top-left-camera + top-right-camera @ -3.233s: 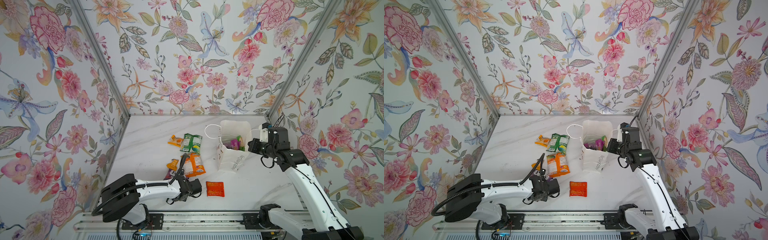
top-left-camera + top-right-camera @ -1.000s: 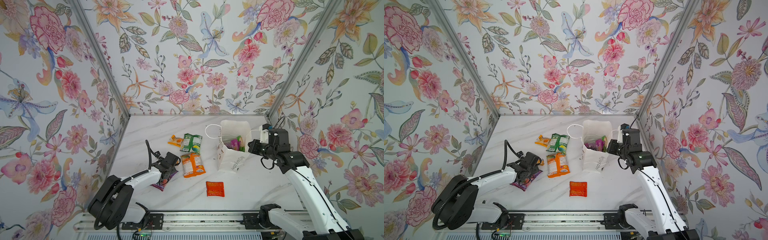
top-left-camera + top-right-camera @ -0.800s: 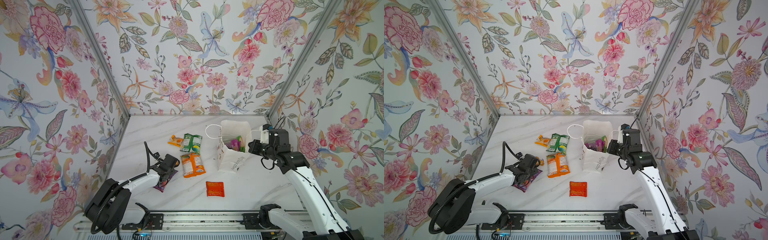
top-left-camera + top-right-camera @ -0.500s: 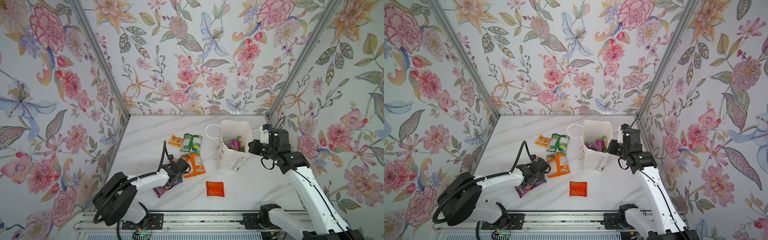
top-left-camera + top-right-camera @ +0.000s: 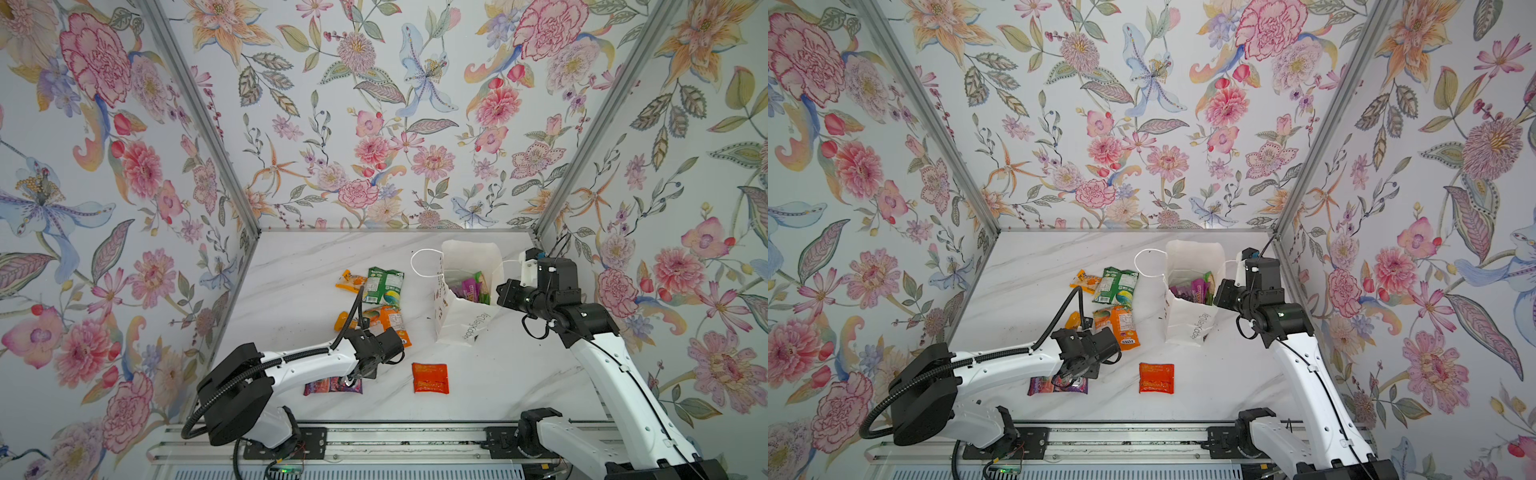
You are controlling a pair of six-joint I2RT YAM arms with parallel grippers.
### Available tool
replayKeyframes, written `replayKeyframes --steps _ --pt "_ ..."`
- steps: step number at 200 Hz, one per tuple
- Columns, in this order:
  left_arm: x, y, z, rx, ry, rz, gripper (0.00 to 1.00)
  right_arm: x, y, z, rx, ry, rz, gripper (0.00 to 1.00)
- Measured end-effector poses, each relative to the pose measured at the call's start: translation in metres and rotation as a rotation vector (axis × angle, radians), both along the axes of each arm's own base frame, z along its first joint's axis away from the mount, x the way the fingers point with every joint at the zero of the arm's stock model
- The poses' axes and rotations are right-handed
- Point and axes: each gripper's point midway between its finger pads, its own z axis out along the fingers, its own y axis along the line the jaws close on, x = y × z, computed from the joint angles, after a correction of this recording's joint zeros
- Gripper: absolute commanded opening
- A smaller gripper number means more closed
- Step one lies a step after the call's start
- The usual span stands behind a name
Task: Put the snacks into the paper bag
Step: 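Grasp the Fox's candy bag's top edge with the left gripper, then lift the Fox's candy bag with the left gripper toward the paper bag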
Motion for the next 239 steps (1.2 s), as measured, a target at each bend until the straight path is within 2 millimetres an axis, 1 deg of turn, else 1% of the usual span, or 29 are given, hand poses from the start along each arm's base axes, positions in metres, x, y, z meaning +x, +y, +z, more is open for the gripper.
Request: replayKeyframes --steps 23,40,48,63,74,116,130,166,185,199,213,239 --pt "-0.003 -0.003 -0.012 0.001 0.033 0.013 0.70 0.000 0.000 0.000 0.000 -0.001 0.000 0.00" --pt "-0.008 -0.006 -0.026 -0.009 0.065 0.023 0.66 0.000 0.000 0.000 0.000 -0.002 0.000 0.00" --pt "-0.009 -0.004 -0.033 0.002 0.073 0.032 0.61 0.000 0.000 0.000 0.000 -0.001 0.000 0.00" --pt "-0.007 -0.006 -0.034 -0.009 0.064 0.041 0.47 0.000 0.000 0.000 0.000 -0.002 0.000 0.00" --pt "-0.007 -0.006 -0.036 -0.011 0.058 0.046 0.40 0.000 0.000 0.000 0.000 -0.002 0.000 0.00" --pt "-0.005 0.001 -0.038 -0.002 0.030 0.064 0.25 0.000 0.000 0.000 0.000 -0.003 0.000 0.00" --pt "-0.005 0.004 -0.038 0.008 0.021 0.064 0.18 0.000 0.000 0.000 0.001 -0.003 0.000 0.00" --pt "-0.004 0.002 -0.035 -0.010 0.007 0.061 0.00 0.000 0.001 0.000 0.003 -0.002 0.003 0.00" --pt "-0.003 0.003 -0.027 -0.030 -0.014 0.070 0.00 0.001 0.001 0.000 0.003 0.000 0.003 0.00" --pt "-0.002 0.004 -0.015 -0.057 -0.046 0.080 0.00 0.002 0.001 0.001 0.003 -0.002 0.003 0.00" --pt "0.001 0.004 0.002 -0.111 -0.097 0.094 0.00 0.002 0.001 0.001 0.003 -0.001 0.004 0.00" --pt "0.009 0.002 0.042 -0.249 -0.214 0.110 0.00 0.002 0.001 0.002 0.002 0.000 0.004 0.00"
